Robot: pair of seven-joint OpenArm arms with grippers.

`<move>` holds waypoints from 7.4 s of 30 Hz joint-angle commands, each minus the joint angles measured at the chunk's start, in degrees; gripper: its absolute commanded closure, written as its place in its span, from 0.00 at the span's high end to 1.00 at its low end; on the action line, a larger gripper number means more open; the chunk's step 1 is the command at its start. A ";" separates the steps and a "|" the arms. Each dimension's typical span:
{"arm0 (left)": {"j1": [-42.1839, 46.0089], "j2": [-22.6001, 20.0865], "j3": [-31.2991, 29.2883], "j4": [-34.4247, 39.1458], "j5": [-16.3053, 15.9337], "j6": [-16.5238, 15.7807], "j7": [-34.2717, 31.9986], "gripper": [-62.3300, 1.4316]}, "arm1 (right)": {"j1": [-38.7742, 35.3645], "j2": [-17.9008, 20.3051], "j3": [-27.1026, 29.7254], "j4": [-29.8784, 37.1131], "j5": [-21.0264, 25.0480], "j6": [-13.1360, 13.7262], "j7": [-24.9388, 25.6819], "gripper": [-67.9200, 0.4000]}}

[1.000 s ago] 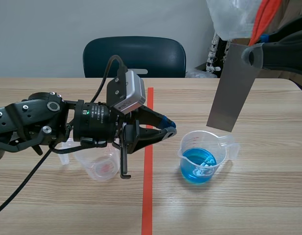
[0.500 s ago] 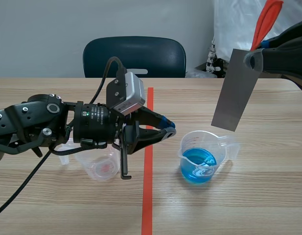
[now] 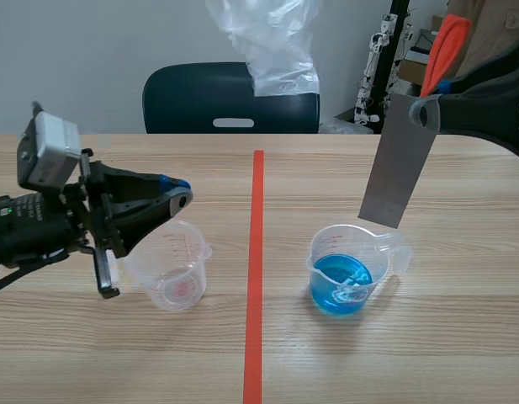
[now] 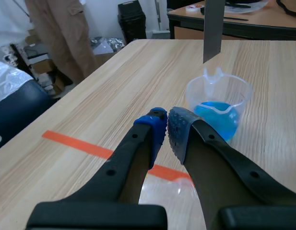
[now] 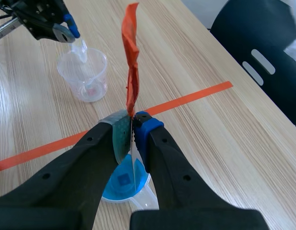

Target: Do the redox reaction experiment. lower the plate into the blue solution

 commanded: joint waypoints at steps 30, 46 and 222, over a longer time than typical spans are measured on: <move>41.27 10.03 -32.50 0.59 13.92 4.04 -23.32 0.11 | 1.22 -10.47 0.90 -6.64 -4.72 0.48 -4.44 0.01; 42.51 22.86 -34.47 -0.24 33.27 9.88 -31.41 0.09 | 1.09 -13.84 0.74 -8.96 -7.17 0.48 -6.08 0.01; 35.04 28.92 -32.41 -16.09 35.47 15.19 -44.98 0.90 | -1.88 -22.34 -2.01 -15.39 -13.62 0.48 -8.00 0.01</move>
